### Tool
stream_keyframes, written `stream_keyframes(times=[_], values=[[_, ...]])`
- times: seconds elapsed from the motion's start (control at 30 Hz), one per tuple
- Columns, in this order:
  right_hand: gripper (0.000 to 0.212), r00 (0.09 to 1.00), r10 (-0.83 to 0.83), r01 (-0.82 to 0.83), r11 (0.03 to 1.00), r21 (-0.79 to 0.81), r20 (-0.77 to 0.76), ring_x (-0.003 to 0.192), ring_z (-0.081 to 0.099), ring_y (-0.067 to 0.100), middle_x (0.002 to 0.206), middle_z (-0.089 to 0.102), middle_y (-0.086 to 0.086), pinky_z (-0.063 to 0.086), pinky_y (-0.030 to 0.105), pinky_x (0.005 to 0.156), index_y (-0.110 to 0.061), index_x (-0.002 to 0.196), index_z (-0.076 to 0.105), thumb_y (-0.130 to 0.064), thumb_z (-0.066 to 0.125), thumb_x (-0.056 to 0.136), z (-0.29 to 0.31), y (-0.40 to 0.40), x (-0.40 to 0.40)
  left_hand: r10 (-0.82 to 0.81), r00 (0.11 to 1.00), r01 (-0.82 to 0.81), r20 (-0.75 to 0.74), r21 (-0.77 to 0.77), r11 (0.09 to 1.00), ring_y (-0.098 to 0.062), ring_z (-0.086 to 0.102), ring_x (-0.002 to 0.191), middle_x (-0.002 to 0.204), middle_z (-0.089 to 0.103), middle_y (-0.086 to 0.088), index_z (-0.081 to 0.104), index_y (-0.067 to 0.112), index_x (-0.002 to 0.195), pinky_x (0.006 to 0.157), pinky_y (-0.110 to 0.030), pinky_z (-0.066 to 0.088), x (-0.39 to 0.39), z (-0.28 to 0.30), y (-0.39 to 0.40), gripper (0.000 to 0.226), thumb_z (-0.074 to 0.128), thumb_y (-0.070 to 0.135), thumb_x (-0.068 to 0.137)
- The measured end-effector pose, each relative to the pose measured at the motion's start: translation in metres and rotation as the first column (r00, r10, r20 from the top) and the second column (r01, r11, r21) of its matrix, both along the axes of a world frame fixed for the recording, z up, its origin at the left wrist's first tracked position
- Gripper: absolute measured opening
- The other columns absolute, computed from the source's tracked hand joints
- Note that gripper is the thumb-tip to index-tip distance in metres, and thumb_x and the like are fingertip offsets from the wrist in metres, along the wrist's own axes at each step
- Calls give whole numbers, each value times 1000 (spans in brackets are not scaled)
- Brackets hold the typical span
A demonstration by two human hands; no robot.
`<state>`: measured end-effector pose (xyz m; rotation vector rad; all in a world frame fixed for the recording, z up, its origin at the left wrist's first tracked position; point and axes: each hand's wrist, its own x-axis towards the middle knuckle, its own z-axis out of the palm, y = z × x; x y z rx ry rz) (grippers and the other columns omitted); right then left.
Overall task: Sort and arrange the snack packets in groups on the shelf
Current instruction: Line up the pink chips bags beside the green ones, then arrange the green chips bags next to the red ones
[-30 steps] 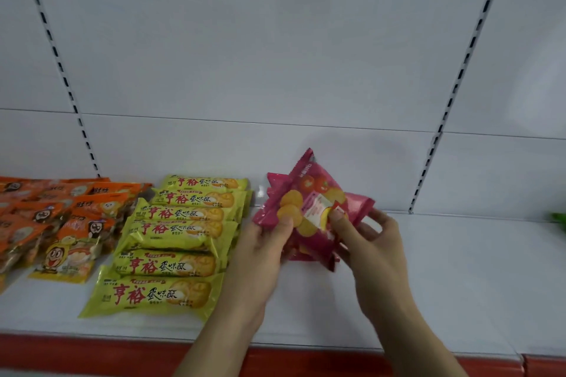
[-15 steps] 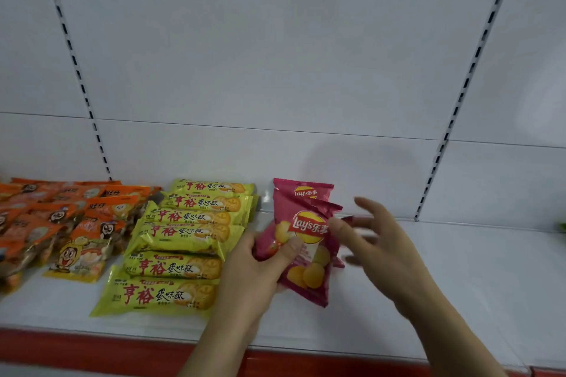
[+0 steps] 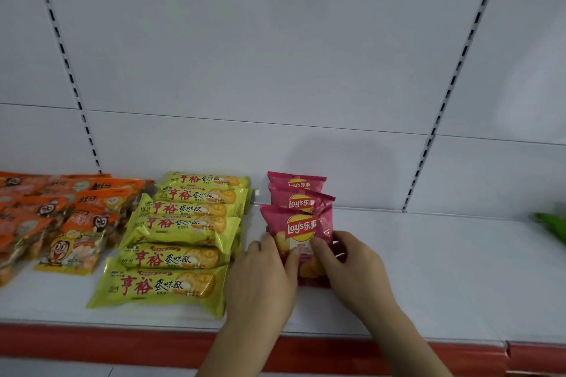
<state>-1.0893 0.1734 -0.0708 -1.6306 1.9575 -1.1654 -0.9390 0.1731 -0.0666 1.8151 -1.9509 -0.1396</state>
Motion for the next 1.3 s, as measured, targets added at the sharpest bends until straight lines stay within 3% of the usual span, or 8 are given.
stream_keyframes(times=[0.17,0.27,0.47,0.63,0.8,1.0,1.17,1.3], values=[[53,993,-48,51,998,26,-109,99,62,6,114,65,-8,53,28,84,-23,131,59,-59,56,92,-3,6,-5,-3,997,-2,-83,-60,998,-26,60,118,137,55,-8,38,10,151,86,-35,55,-3,-2,6,72,56,53,97],[61,977,-89,89,996,-9,-193,127,50,15,139,54,-3,45,33,102,-21,143,48,-57,53,94,-2,16,-11,-17,996,-6,-93,-248,969,-37,64,114,130,61,-20,49,-2,143,83,-45,60,-8,-3,9,75,76,39,86],[72,833,-158,110,987,-120,-530,152,21,26,161,32,8,23,41,120,-16,152,36,-64,27,99,-3,43,-43,-107,992,76,-60,-386,919,-39,52,135,144,56,-19,47,4,148,110,-53,47,-36,5,19,62,51,43,101],[83,803,-132,108,991,-76,-581,155,-2,22,167,9,4,7,39,125,-21,159,19,-70,5,93,-1,70,-101,-182,983,170,-3,-343,924,-36,43,145,155,47,-15,42,11,153,115,-51,40,-93,9,36,67,34,56,103],[86,811,-137,119,990,-69,-568,155,-5,21,167,9,3,6,39,125,-22,158,20,-71,3,90,6,111,-192,-246,969,241,24,-301,923,-31,32,152,162,39,-11,38,13,157,122,-44,26,-183,11,58,68,47,52,102],[80,770,-191,220,975,-27,-609,155,-4,22,167,11,4,6,39,124,-22,158,21,-68,9,94,8,156,-323,-378,925,376,32,-206,904,-24,8,159,171,18,-5,21,17,163,130,-39,8,-312,15,84,72,34,56,104],[76,758,-248,312,950,2,-603,155,-2,22,167,10,3,7,38,124,-21,159,17,-67,14,98,10,170,-407,-450,888,459,92,-144,877,-29,23,155,165,32,-9,34,14,159,127,-43,17,-400,12,89,79,20,64,99],[73,765,-302,380,925,21,-570,154,-1,24,167,10,4,9,39,125,-18,159,12,-59,28,101,10,159,-468,-525,837,536,152,-41,843,-23,29,151,162,37,-4,33,16,158,126,-36,21,-460,10,71,65,33,55,106]])
